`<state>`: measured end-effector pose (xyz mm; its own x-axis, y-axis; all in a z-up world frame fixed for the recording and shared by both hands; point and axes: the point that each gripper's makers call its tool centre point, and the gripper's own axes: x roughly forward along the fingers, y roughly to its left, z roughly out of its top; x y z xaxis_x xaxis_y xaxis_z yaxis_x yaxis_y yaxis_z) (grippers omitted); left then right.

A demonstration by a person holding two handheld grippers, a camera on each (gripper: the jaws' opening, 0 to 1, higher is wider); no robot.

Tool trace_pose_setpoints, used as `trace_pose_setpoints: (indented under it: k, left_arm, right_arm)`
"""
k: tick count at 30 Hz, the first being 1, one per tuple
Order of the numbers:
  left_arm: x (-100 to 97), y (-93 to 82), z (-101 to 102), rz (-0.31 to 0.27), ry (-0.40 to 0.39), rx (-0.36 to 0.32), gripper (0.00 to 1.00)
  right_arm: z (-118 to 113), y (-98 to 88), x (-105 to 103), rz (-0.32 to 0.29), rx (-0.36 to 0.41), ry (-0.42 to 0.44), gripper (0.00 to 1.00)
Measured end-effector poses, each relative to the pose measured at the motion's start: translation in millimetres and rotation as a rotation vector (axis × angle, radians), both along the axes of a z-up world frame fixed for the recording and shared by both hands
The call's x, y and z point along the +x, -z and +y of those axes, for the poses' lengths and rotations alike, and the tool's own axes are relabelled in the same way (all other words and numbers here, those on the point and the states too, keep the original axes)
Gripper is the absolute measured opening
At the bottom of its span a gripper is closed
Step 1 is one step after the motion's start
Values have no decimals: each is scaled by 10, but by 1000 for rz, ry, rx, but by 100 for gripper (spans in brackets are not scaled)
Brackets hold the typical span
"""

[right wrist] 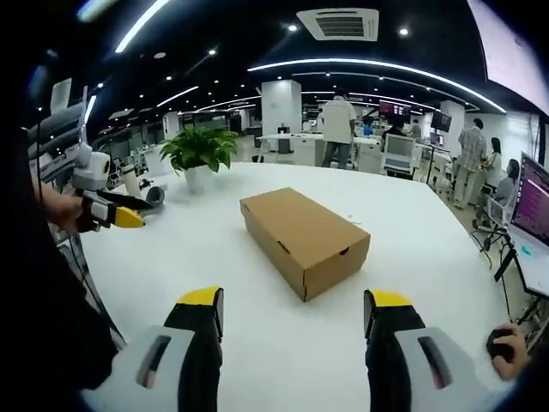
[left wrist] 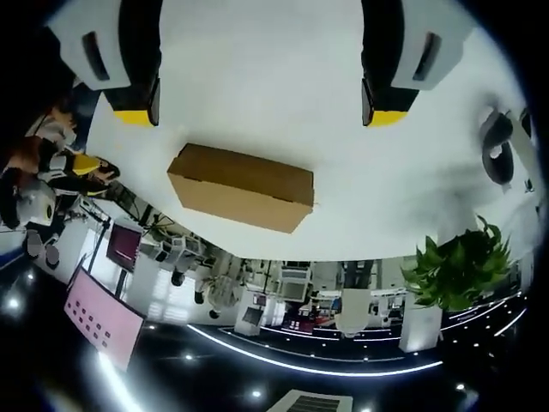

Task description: Operate the shoe box by opening the lid, removing the specified soft item, and placing it in the target area until the item is outside and the box remains undamaged.

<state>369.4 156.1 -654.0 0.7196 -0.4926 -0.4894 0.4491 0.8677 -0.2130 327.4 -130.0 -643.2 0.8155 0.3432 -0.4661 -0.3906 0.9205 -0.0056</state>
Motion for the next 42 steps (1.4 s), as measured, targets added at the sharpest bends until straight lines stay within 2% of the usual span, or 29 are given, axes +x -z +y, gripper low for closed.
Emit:
trace_pose_setpoints:
  k: [1, 3, 7, 11, 15, 18, 21, 23, 24, 26, 30, 32, 34, 36, 42]
  left_arm:
    - [16, -2, -7, 3, 4, 1, 99]
    - [80, -78, -22, -29, 12, -3, 99]
    - [137, -149, -30, -37, 24, -24, 99]
    - [114, -218, -54, -42, 31, -89, 99]
    - [113, -152, -43, -25, 38, -89, 99]
    - [127, -83, -38, -2, 45, -75, 99]
    - [149, -50, -52, -5, 51, -65, 99]
    - [137, 57, -9, 50, 32, -35, 99]
    - [145, 134, 41, 70, 19, 11, 99]
    - [225, 142, 94, 38, -12, 41, 99]
    - [283, 174, -3, 95, 15, -18, 99]
    - [320, 159, -50, 90, 35, -25, 99]
    - [337, 170, -82, 97, 53, -18, 99]
    - [367, 165, -102, 92, 64, -13, 99]
    - [459, 99, -146, 53, 87, -17, 99]
  right_arm:
    - [1, -1, 2, 0, 0, -1, 65]
    - [-5, -6, 2, 1, 3, 2, 65]
    - [-29, -16, 2, 3, 14, 7, 65]
    - [-62, -34, 6, -1, 37, 24, 66]
    - [-69, -36, 5, 1, 56, 37, 66]
    - [-65, -40, 6, -2, 53, 39, 66]
    - [-61, -21, 20, 2, 35, 42, 64]
    - [-65, 20, 29, 14, 10, 38, 61]
    - [-50, 15, 35, 12, 11, 33, 62]
    - [-25, 10, 50, 13, 9, 25, 62]
    - [21, 12, 80, 19, 14, 5, 64]
    - [50, 8, 90, 19, 26, -6, 67]
    - [67, 24, 107, 24, 32, -12, 78]
    - [56, 48, 121, 23, 12, -14, 85]
    - [50, 62, 132, 34, 24, -7, 85]
